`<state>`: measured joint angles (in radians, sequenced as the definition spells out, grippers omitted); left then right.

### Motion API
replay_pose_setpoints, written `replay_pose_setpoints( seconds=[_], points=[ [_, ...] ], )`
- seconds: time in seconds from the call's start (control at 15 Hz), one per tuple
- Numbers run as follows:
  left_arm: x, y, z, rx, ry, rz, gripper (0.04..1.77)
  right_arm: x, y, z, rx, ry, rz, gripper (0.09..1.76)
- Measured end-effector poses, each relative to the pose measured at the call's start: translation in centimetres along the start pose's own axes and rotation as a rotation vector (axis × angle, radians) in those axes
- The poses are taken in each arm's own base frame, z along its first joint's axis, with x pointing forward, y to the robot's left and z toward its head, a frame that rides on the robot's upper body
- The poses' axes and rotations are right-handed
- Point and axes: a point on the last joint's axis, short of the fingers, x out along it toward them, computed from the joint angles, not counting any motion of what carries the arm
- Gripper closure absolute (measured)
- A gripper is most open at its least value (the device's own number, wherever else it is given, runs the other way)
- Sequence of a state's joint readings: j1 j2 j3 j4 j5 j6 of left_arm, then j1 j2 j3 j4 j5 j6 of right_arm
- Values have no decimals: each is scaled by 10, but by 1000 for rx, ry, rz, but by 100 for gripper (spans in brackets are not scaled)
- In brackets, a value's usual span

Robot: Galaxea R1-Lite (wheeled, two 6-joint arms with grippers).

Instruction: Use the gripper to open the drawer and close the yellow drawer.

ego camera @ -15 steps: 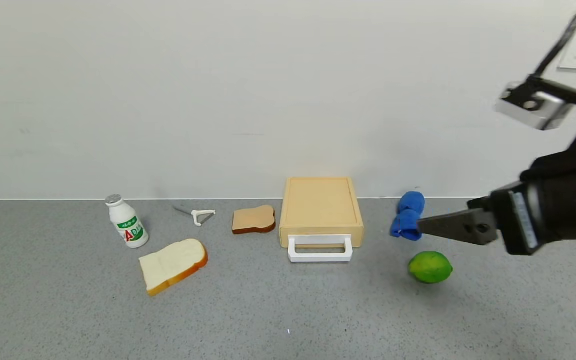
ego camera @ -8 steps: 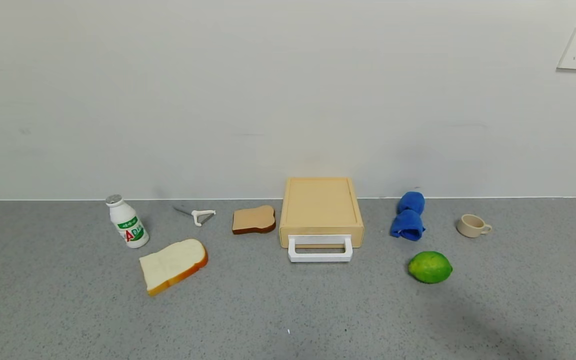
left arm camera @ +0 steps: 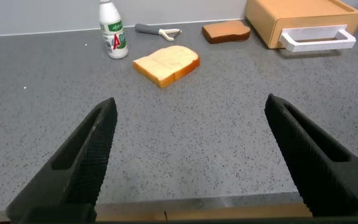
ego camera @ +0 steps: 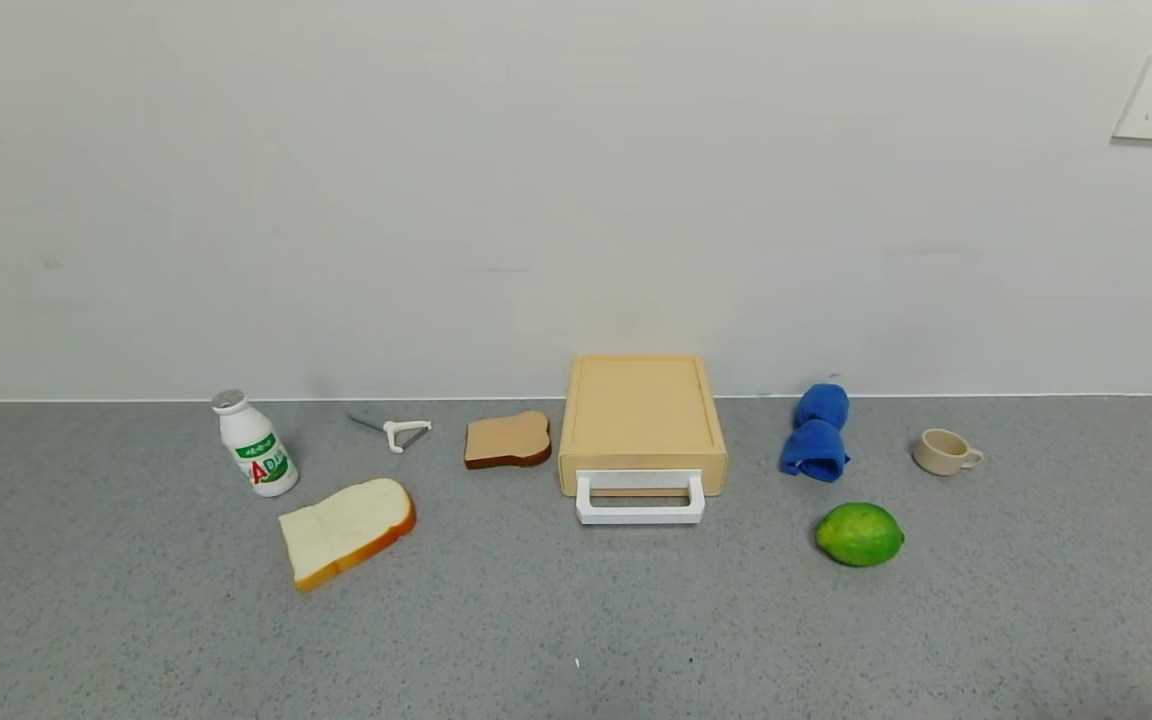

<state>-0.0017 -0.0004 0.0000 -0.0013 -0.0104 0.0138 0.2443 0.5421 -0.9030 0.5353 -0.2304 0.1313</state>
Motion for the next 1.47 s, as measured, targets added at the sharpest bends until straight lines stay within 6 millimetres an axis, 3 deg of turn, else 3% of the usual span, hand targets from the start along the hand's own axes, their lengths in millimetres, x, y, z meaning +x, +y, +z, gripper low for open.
replay_pose_setpoints(
  seconds=[0.33,0.8,1.07,1.47],
  points=[
    [0,0,0,0,0,0,9,-37,-2,-35,-15,-106,-145,14],
    [0,0,0,0,0,0,9,-46,-1,-94,-25,-161,-111,14],
    [0,0,0,0,0,0,9,-25,-3,-123,-58,-279,-115,14],
    [0,0,0,0,0,0,9,20,-7,-176,-95,-222,-71,14]
  ],
)
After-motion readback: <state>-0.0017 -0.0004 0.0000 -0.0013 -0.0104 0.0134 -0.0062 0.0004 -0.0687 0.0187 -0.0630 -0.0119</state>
